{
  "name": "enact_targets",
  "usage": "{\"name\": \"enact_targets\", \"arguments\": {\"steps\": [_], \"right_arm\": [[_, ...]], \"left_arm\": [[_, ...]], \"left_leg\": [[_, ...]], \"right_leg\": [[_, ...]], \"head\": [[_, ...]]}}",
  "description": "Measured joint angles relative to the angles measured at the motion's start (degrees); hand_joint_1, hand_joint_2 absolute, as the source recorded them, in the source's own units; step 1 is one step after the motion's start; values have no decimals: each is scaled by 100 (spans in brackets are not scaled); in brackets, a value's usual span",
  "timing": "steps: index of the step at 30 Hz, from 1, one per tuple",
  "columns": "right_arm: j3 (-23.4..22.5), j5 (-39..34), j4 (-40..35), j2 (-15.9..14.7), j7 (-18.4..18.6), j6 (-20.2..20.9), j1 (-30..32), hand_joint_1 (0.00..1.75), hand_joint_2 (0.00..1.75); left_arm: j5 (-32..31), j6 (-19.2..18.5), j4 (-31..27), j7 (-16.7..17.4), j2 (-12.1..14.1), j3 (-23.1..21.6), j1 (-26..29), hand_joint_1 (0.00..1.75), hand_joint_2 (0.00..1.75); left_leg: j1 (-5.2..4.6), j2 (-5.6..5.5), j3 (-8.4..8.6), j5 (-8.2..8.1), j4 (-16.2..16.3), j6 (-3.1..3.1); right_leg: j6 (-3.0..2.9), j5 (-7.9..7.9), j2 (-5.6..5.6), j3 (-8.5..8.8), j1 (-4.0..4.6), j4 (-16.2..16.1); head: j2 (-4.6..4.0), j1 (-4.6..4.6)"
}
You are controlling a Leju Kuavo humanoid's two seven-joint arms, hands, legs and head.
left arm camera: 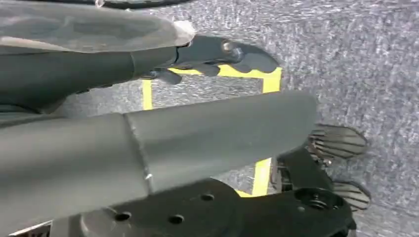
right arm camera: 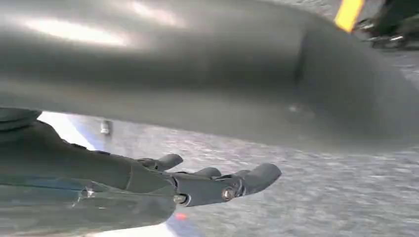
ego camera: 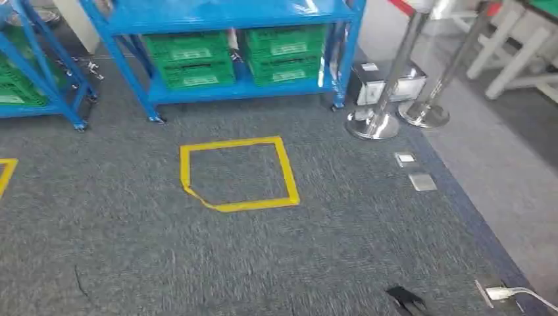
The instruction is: Take the parts from the cabinet and place them on the table.
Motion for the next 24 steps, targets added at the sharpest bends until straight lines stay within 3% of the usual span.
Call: {"name": "enact_targets", "arguments": {"steps": [2, 4, 5, 7, 8, 9, 10, 11, 13, 14, 15, 18, 19, 20, 22, 23, 24], "right_arm": [[7, -15, 0, 2, -2, -2, -1, 0, 0], [13, -18, -7, 4, 0, -2, 3, 0, 0], [17, -17, -5, 4, 7, -2, 9, 0, 0], [31, -17, -7, 4, -2, -2, -11, 0, 0], [35, -17, -7, 4, -2, 0, -9, 0, 0], [42, -18, -7, 4, -2, -2, -9, 0, 0], [48, -17, -7, 4, -2, -2, -4, 0, 0], [52, -17, -7, 4, -2, 0, 4, 0, 0], [57, -17, -7, 4, -4, -2, 1, 0, 0], [59, -17, -7, 4, -9, -2, -8, 0, 0], [61, -17, -9, 4, -9, -2, -17, 0, 0], [76, -17, -11, 4, -9, -2, -29, 0, 0], [79, -17, -13, 4, -7, -2, -31, 0, 0], [81, -17, -13, 4, -9, -2, -30, 0, 0], [83, -17, -13, 4, -9, -2, -29, 0, 0], [83, -17, -13, 4, -9, -2, -25, 0, 0], [83, -17, -13, 4, -7, -2, -17, 0, 0]], "left_arm": [[0, 0, 0, 0, 0, 0, -1, 0, 0], [2, 0, 0, 2, 11, 0, -14, 0, 0], [0, 0, 0, 0, 7, 0, -17, 0, 0], [0, -2, 0, 2, 4, 0, -27, 0, 0], [0, -2, 0, 0, 4, 0, -21, 0, 0], [0, -2, 0, 2, 4, 0, -11, 0, 0], [2, 0, 0, 2, 4, 0, -1, 0, 0], [4, -2, 0, 2, 4, 0, 6, 0, 0], [7, -2, 0, 2, 24, 0, 7, 0, 0], [7, 0, 0, 4, 26, 0, 7, 0, 0], [7, 0, 0, 7, 26, 0, -11, 0, 0], [7, -2, 0, 7, 22, 0, -21, 0, 0], [9, -2, 0, 9, 17, 0, -13, 0, 0], [9, -2, 0, 9, 15, 0, -2, 0, 0], [9, -2, 0, 9, 17, 0, -3, 0, 0], [9, 0, 0, 9, 20, 0, -6, 0, 0], [9, 0, 0, 9, 20, 0, -4, 0, 0]], "left_leg": [[11, 10, 8, 3, -48, -32], [17, 24, 40, -67, 0, -109], [17, 35, -97, -173, 273, -149], [51, 36, -715, -533, 1290, -203], [65, 37, -1008, -635, 1722, -221], [74, 37, -1211, -613, 1947, -229], [82, 38, -1269, -415, 1862, -230], [90, 39, -1188, -121, 1529, -224], [96, 47, -798, 551, 453, -188], [75, 45, -669, 508, 201, -173], [59, 34, -650, 474, 130, -148], [28, 28, -618, 417, 114, -51], [95, 26, -539, 434, 24, -11], [76, 32, -475, 417, -18, 16], [62, 51, -399, 367, -36, 91], [52, 51, -364, 330, -36, 106], [43, 47, -318, 287, -35, 112]], "right_leg": [[-28, -10, 12, 25, 16, 21], [-73, -5, 9, 128, -38, -72], [-108, -21, 0, 162, -45, -94], [-153, -57, -11, 178, -46, -98], [-160, -82, -10, 194, -45, -98], [-158, -109, -3, 223, -47, -98], [-151, -145, 9, 273, -55, -98], [-141, -181, 15, 328, -61, -98], [-103, -268, 24, 455, -69, -104], [-61, -318, 24, 425, -46, -113], [-26, -359, 32, 433, -30, -115], [71, -391, 24, 524, -40, -233], [103, -435, 27, 564, -69, -209], [114, -515, 6, 529, -51, -32], [115, -934, 5, -2, -41, 956], [124, -1079, 5, -288, -41, 1423], [130, -1101, 5, -526, -42, 1743]], "head": [[-2, -40], [-2, -46], [0, -110], [0, -144], [0, -162], [0, -168], [0, -177], [-2, -186], [0, -203], [-2, -219], [0, -232], [0, -201], [0, -190], [-2, -162], [0, -103], [0, -74], [0, -63]]}}
